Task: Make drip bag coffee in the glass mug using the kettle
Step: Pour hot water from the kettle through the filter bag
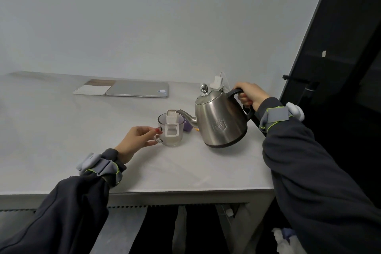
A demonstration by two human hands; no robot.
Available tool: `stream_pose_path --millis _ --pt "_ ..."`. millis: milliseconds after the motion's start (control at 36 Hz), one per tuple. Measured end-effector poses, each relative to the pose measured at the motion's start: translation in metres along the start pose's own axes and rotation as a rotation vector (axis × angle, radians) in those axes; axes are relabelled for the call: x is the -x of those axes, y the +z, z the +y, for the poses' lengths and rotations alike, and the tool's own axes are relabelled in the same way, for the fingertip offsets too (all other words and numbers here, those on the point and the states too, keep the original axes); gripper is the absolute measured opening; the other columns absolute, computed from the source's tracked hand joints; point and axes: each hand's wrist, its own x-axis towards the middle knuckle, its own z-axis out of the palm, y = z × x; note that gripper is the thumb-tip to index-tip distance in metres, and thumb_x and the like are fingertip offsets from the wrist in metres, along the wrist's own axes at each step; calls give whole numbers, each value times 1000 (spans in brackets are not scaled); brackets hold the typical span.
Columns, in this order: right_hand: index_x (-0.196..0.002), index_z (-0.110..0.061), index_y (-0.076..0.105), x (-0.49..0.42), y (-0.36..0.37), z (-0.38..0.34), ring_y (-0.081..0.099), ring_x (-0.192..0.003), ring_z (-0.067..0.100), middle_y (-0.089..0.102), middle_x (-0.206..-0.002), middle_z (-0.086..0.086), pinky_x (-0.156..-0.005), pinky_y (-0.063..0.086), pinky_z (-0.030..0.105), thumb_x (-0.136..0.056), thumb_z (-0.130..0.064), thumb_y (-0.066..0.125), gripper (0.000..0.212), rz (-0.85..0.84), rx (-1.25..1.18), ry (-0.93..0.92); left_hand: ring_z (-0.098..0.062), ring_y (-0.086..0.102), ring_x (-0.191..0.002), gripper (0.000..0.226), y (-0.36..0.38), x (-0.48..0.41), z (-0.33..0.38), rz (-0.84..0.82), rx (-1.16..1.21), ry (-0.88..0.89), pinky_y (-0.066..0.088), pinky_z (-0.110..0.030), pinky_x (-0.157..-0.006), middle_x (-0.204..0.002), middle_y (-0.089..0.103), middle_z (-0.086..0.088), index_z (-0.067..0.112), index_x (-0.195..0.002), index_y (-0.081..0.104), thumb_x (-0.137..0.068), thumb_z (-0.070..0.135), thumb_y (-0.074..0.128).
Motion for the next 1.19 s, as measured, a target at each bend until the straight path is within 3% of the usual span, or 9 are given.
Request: stream_pose_path --millis 139,306,778,944,1083,1194 --pt "-57 -20 31 0 0 0 15 -27 6 22 -31 -10 -34 10 14 -86 -20 46 32 -4 6 0 -19 62 -88 28 2 -2 -2 7 21 -4 56 -22 -81 -93 68 -13 11 -74 73 -94 17 54" --pt "-56 -21 30 -1 -1 -3 13 -29 7 21 -33 -9 -36 9 14 -82 -18 46 30 2 27 1 -21 61 -91 34 2 -5 -5 0 16 -3 56 -18 -76 -97 67 -16 -14 -102 63 -94 18 54" --pt "-57 -20 34 2 -1 -3 14 -29 7 22 -33 -9 -35 10 14 -83 -18 46 29 14 29 -10 -18 61 -89 24 3 -1 0 11 4 -21 55 -18 -80 -91 67 -11 0 -93 68 -94 18 53" --pt "-57 -20 33 2 0 -5 13 -29 7 21 -32 -9 -35 9 14 -83 -18 45 29 13 31 -10 -18 60 -91 25 4 -1 2 9 -2 -24 54 -21 -84 -97 66 -12 -1 -90 67 -94 19 53" --pt "-57 -21 33 2 0 -6 14 -30 8 22 -32 -9 -36 9 15 -81 -19 45 27 19 41 -9 -17 59 -89 34 3 -2 2 10 -15 -27 52 -20 -84 -89 68 -4 -10 -103 65 -93 21 55" --pt "-58 -21 34 2 1 -8 14 -30 8 22 -32 -9 -36 9 15 -81 -18 44 25 17 41 -14 -17 58 -88 31 3 -1 3 7 -17 -29 52 -18 -82 -89 67 -5 -8 -101 65 -94 19 54"
